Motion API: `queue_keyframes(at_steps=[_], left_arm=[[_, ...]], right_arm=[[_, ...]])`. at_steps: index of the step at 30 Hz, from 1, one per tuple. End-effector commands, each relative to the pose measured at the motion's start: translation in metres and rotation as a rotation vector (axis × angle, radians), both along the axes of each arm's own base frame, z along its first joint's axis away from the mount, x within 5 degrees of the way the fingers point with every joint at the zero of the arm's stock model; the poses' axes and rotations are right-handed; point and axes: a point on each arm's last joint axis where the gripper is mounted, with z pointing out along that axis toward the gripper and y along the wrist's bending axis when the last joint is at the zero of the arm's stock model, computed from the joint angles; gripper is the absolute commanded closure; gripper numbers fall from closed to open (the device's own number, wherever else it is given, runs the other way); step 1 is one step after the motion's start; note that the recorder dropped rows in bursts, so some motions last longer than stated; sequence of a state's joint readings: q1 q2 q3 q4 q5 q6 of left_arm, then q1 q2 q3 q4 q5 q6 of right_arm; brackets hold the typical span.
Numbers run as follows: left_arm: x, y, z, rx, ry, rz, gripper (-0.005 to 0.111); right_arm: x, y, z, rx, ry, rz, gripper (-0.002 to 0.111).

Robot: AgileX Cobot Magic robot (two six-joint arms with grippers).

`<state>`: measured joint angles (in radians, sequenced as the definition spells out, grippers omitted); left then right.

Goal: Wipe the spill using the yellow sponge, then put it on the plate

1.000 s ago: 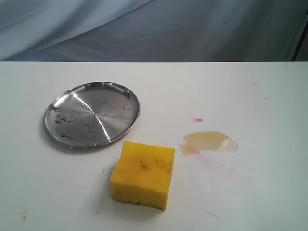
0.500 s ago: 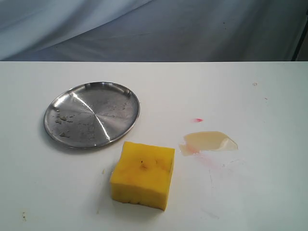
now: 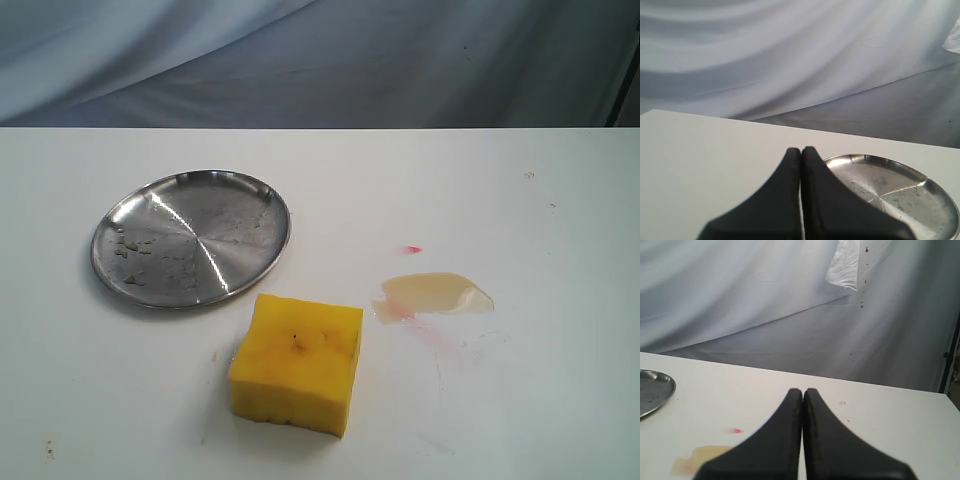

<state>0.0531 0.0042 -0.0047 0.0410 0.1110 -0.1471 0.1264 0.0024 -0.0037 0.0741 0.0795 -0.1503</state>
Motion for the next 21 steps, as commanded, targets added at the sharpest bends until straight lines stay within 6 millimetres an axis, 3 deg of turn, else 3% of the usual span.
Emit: queue_keyframes(at_steps=[1,10,12,17,21], left_arm=[[0.0,0.0,-0.001,0.002,-0.003,-0.006,0.107],[0.0,-0.001,0.01,-0.006,-0.12,-0.011,0.107],[-0.002,-0.001,0.019,-0.046,-0.225,-0.018,0.107],[-0.019,-0.003,0.057,-0.122,-0.691,-0.073,0.107],[-0.031,-0.006,0.107,0.044,-0.563,-0.048,0.107]], right_arm=[[0.0,-0.001,-0.001,-0.006,-0.003,-0.009,0.108],[0.0,-0.001,-0.001,-0.006,-0.003,-0.009,0.108],[0.0,-0.001,-0.001,-0.006,-0.003,-0.009,0.108],[0.0,-0.001,-0.001,-0.006,-0.003,-0.009,0.108],[0.0,-0.001,-0.001,-0.006,-0.003,-0.009,0.108]])
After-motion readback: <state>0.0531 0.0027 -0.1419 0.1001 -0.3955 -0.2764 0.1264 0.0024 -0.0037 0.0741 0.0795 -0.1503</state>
